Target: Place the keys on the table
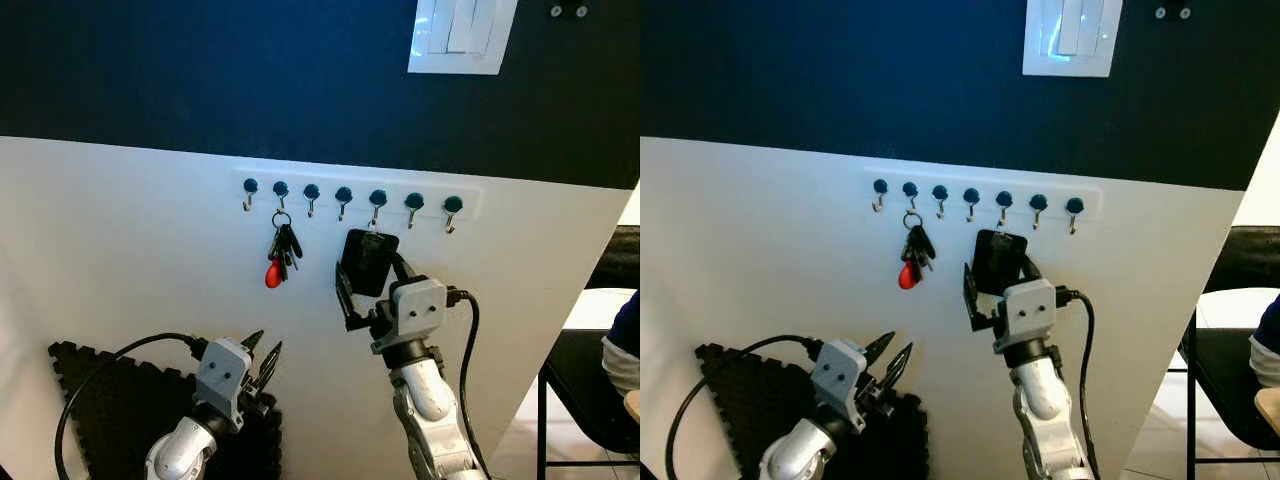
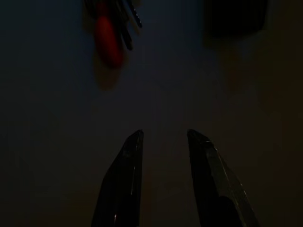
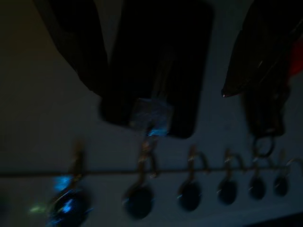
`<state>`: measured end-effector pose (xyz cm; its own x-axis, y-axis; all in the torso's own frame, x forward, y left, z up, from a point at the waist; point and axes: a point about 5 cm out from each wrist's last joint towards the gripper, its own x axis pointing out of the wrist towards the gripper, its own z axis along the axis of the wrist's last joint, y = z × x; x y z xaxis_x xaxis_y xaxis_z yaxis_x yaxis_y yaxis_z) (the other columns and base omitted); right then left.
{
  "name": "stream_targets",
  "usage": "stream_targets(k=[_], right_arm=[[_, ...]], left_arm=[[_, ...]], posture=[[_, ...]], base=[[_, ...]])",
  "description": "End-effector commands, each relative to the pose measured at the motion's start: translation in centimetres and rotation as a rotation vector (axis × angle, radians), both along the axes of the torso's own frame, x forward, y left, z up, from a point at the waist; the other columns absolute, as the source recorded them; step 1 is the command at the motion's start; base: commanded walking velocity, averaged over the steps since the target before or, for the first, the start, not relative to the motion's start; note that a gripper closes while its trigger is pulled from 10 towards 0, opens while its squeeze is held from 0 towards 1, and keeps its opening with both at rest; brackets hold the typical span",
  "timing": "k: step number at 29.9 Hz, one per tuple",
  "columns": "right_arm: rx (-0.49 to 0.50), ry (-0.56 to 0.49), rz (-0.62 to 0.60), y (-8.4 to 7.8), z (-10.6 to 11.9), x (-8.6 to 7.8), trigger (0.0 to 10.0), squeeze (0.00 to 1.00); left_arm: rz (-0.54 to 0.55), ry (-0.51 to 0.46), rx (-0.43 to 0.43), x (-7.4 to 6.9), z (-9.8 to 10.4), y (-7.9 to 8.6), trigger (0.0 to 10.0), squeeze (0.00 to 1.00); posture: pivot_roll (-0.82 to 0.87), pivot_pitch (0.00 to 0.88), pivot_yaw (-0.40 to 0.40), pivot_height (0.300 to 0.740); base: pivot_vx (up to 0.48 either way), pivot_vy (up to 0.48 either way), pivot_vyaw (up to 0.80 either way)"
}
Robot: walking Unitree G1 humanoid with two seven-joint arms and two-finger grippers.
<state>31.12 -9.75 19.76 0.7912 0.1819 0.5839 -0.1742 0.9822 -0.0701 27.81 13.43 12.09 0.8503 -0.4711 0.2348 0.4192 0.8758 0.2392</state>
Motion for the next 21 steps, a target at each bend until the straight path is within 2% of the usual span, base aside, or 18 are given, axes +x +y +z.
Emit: stream_targets(k=[1, 7, 13, 21], right_arm=[[0.019, -0.035, -0.021, -0.3, 0.5, -0.3, 10.0, 0.00], [0.045, -0.023, -0.029, -0.6, 0.2, -0.7, 10.0, 0.00], [0.082, 0.008, -0.039, -1.2, 0.0, -0.1, 10.0, 0.00], [0.077, 0.031, 0.006, -0.5, 0.2, 0.4, 10.0, 0.00]], left_arm=[[-0.015, -0.007, 0.024, 0.0, 0.2, -0.4, 10.0, 0.00], [-0.024, -0.006, 0.035, -0.1, 0.1, -0.6, 10.0, 0.00], [-0.025, -0.003, 0.040, 0.0, 0.1, -0.5, 10.0, 0.00], [-0.023, -0.007, 0.045, 0.1, 0.2, -0.5, 10.0, 0.00]], posture=[[0.06, 0.032, 0.006, 0.740], [0.06, 0.032, 0.008, 0.740], [0.06, 0.030, 0.010, 0.740], [0.06, 0.027, 0.009, 0.740]], base=[[0.000, 0.000, 0.00], [0.000, 0.000, 0.00], [0.000, 0.000, 0.00], [0.000, 0.000, 0.00]])
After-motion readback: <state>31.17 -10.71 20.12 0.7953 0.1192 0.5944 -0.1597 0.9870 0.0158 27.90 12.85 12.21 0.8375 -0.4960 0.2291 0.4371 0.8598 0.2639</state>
